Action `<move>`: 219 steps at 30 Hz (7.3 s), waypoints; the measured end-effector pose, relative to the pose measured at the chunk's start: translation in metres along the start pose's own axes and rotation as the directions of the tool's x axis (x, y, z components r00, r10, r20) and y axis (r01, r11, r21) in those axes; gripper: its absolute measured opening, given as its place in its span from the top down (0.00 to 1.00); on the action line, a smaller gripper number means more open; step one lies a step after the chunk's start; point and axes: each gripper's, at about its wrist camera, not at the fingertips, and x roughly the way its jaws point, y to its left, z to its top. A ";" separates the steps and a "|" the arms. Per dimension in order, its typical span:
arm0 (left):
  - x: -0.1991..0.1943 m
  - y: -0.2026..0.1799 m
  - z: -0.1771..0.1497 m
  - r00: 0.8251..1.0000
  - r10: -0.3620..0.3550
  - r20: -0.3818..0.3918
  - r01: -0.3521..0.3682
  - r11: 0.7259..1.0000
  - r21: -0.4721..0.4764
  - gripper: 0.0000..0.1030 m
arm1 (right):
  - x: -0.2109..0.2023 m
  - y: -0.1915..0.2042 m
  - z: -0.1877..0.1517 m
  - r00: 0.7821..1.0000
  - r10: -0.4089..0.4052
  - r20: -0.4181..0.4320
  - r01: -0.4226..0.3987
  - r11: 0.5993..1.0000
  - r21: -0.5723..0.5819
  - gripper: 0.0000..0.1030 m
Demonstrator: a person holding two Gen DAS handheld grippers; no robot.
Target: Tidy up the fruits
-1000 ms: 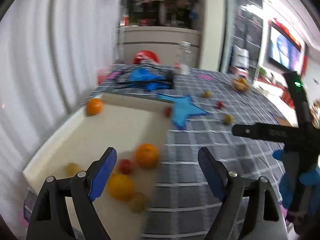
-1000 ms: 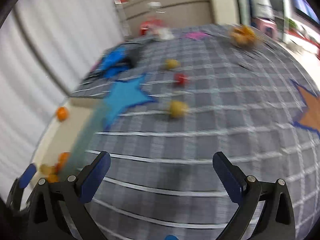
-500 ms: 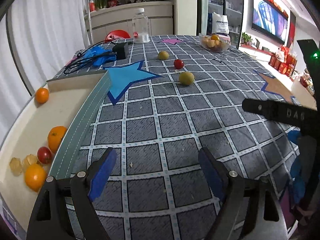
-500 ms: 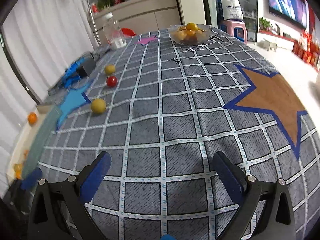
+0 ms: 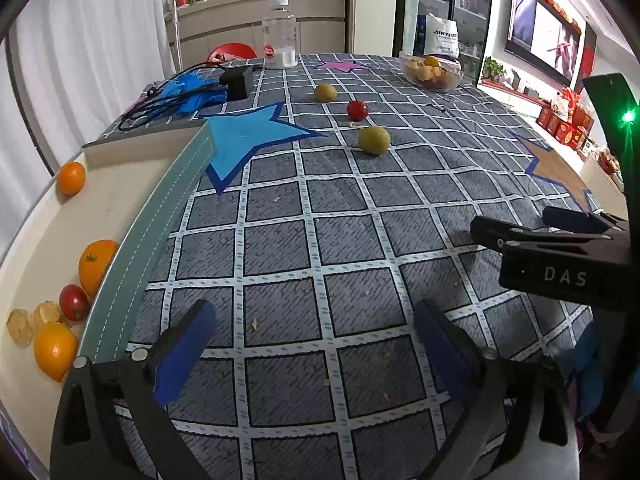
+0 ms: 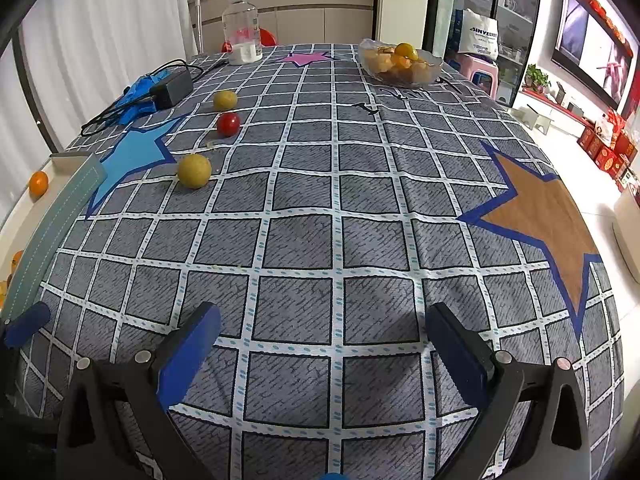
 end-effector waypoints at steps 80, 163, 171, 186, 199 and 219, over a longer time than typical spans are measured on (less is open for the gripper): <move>-0.003 -0.002 -0.003 1.000 0.017 0.014 -0.017 1.000 0.012 0.03 | 0.000 0.000 0.000 1.000 0.001 0.000 -0.001 1.000 0.000 0.00; 0.037 -0.019 0.061 0.999 0.021 -0.035 -0.020 0.999 0.028 0.71 | -0.009 -0.013 -0.014 1.000 0.011 0.009 -0.011 1.000 -0.011 0.00; 0.005 0.008 0.018 1.000 -0.005 0.014 0.005 1.000 -0.003 0.70 | -0.010 -0.012 -0.015 1.000 0.006 0.009 -0.006 1.000 -0.007 0.00; 0.001 0.017 0.014 0.998 -0.056 0.032 0.057 0.998 -0.035 0.70 | 0.007 0.001 0.021 0.997 0.037 -0.063 -0.036 0.999 0.017 0.00; 0.001 0.019 0.013 0.997 -0.071 0.035 0.072 0.996 -0.047 0.70 | 0.039 0.035 0.075 0.996 0.093 -0.010 -0.093 0.996 -0.005 0.00; 0.000 0.018 0.012 0.998 -0.060 0.035 0.062 0.997 -0.039 0.70 | 0.083 0.070 0.131 0.998 0.016 0.053 -0.015 1.000 -0.017 0.78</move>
